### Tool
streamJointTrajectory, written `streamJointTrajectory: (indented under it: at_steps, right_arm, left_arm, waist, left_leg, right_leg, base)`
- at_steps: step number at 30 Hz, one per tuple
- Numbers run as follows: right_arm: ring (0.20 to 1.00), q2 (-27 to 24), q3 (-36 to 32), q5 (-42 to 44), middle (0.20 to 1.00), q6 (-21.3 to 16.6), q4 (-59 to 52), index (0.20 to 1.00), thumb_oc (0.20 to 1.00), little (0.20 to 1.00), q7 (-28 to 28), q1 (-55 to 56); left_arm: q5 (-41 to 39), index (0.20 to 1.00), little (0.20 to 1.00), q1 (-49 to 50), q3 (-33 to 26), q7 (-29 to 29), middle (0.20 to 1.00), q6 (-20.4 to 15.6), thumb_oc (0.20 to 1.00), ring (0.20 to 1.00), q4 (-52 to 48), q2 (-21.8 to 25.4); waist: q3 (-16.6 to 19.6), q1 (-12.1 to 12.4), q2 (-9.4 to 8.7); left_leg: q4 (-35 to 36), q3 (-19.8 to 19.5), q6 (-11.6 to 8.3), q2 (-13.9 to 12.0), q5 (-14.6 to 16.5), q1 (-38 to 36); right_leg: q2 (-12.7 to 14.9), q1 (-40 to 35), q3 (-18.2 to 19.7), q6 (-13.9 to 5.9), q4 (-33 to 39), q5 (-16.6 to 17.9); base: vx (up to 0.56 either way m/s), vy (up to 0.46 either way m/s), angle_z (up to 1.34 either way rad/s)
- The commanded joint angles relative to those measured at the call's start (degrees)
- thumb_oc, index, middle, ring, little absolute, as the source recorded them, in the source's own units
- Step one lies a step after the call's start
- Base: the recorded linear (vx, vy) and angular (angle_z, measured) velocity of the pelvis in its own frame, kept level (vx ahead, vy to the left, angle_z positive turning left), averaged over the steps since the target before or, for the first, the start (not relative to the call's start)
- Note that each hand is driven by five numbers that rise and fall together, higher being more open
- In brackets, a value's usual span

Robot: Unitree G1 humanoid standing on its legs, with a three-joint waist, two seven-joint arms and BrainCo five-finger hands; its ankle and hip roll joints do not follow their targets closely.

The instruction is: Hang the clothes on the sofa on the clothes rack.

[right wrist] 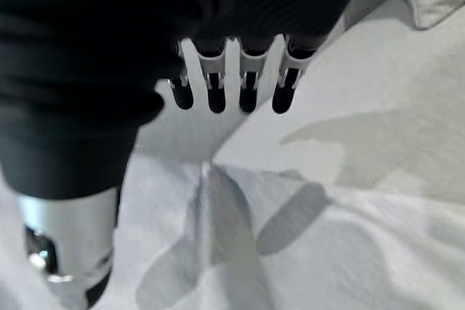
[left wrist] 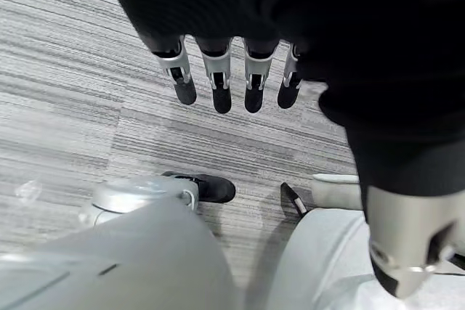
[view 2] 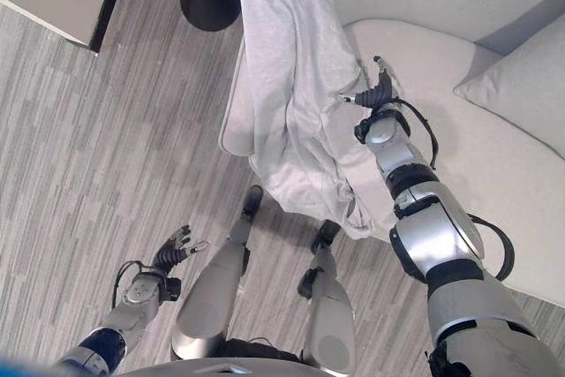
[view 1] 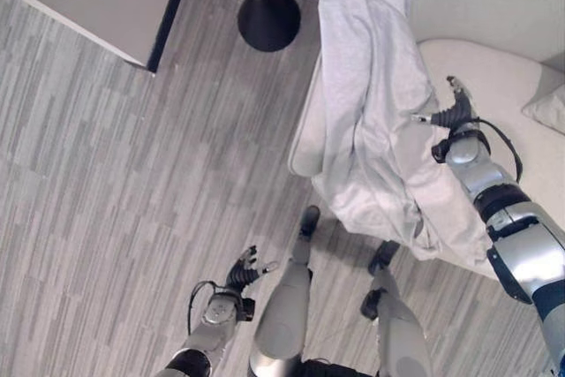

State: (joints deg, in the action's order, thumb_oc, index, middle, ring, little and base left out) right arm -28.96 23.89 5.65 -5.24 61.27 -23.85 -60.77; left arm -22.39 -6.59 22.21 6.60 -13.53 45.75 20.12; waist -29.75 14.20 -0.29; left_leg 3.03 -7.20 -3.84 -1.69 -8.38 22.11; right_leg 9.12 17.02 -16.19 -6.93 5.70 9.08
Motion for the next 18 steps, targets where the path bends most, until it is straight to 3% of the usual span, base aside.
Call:
streamJointTrajectory:
  at_steps: [1, 18]
  right_arm:
    - [1.0, -3.5, 1.97, 2.52, 1.0, -1.88, -2.0, 1.0, 1.0, 1.0, -3.34, -2.36]
    - [1.0, -2.99, 6.63, 5.11, 1.0, -2.77, -4.24, 1.0, 1.0, 1.0, -0.01, -7.41]
  left_arm:
    - [-2.9, 1.0, 1.0, 1.1, 1.9, 1.43, 1.0, -1.04, 1.0, 1.0, 0.89, 0.0]
    - [-3.13, 1.0, 1.0, 0.61, 2.7, 1.44, 1.0, -0.72, 1.0, 1.0, 1.49, 0.2]
  waist:
    - [3.23, -0.48, 0.1]
    - [3.01, 0.35, -0.09]
  left_leg:
    - [1.97, -0.34, -0.45, 0.57, 0.03, 1.12]
    - [1.97, -1.7, -0.58, 0.94, -0.29, 2.7]
  right_leg:
    - [3.38, 0.7, 3.9, -4.49, -0.7, 0.14]
    - [3.65, 1.47, 2.69, -4.72, -0.7, -0.09]
  base:
    - [0.0, 0.0, 0.0]
    - [0.0, -0.002, 0.04]
